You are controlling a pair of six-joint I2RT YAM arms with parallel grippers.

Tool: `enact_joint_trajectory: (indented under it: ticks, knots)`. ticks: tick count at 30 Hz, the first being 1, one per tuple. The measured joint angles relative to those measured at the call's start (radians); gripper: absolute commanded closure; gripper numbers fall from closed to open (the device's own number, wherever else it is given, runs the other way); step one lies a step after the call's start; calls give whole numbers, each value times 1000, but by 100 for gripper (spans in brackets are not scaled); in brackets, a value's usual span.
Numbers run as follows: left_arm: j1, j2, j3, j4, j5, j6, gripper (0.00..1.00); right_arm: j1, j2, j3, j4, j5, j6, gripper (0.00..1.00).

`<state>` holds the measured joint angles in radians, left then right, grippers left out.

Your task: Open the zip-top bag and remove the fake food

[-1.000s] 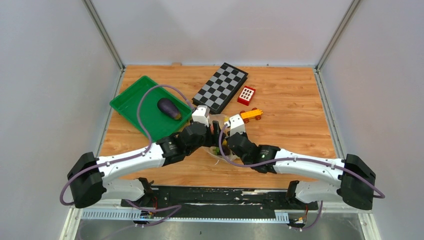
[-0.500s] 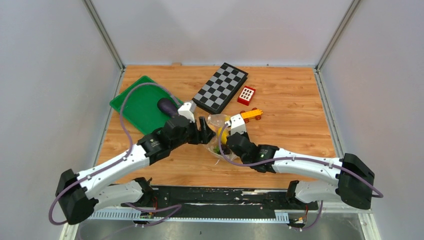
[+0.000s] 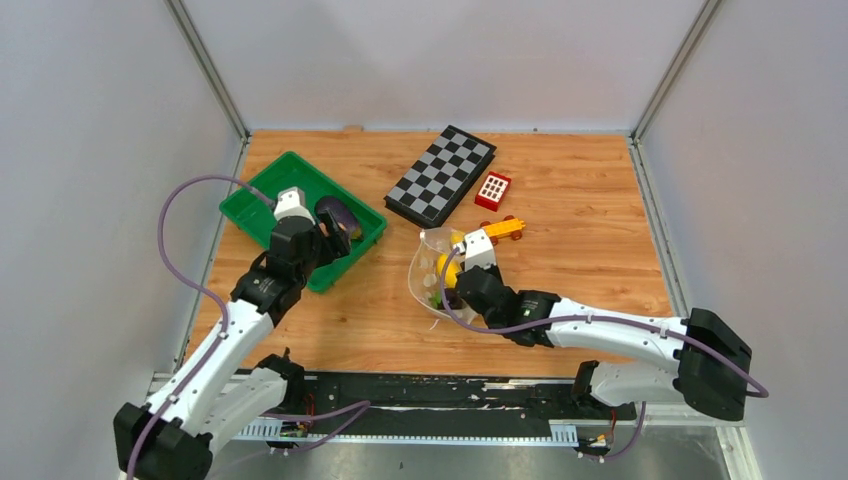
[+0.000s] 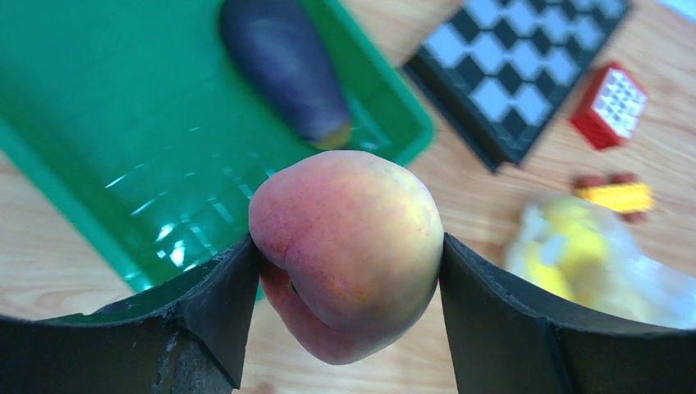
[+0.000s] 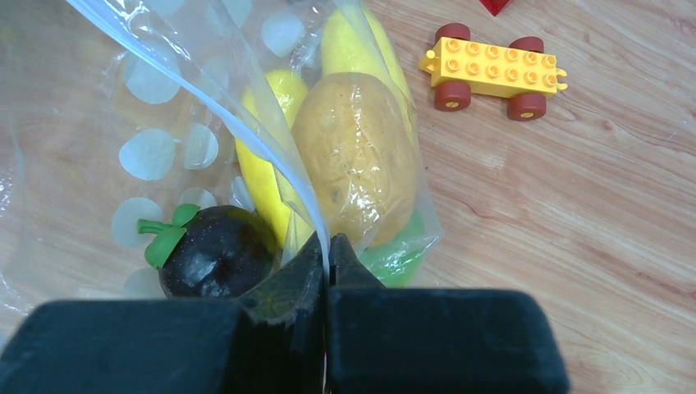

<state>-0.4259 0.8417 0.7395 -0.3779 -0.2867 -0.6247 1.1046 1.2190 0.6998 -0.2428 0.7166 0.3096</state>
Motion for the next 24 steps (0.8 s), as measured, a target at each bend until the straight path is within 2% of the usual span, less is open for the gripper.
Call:
enact_joint_trajectory:
  ticks: [3, 5, 7, 10, 13, 17, 18, 24]
  knots:
    - [100, 45, -88, 57, -3, 2, 75, 0, -14, -4, 1, -2, 0, 100]
    - [161, 95, -138, 101, 15, -2, 71, 0, -24, -10, 0, -3, 0, 100]
    - [220, 158, -188, 164, 50, -10, 63, 0, -32, -14, 0, -3, 1, 100]
    - [277, 248, -242, 272, 113, -25, 45, 0, -42, -16, 0, -5, 2, 100]
    - [300, 313, -244, 348, 169, -28, 24, 0, -53, -21, 0, -10, 2, 100]
    - [309, 338, -256, 408, 217, -30, 4, 0, -54, -27, 0, -12, 2, 100]
    - [310, 338, -257, 419, 230, -30, 1, 0, -54, -28, 0, -12, 2, 100]
    - [311, 322, -256, 408, 282, -22, 0, 0, -54, -28, 0, -20, 2, 100]
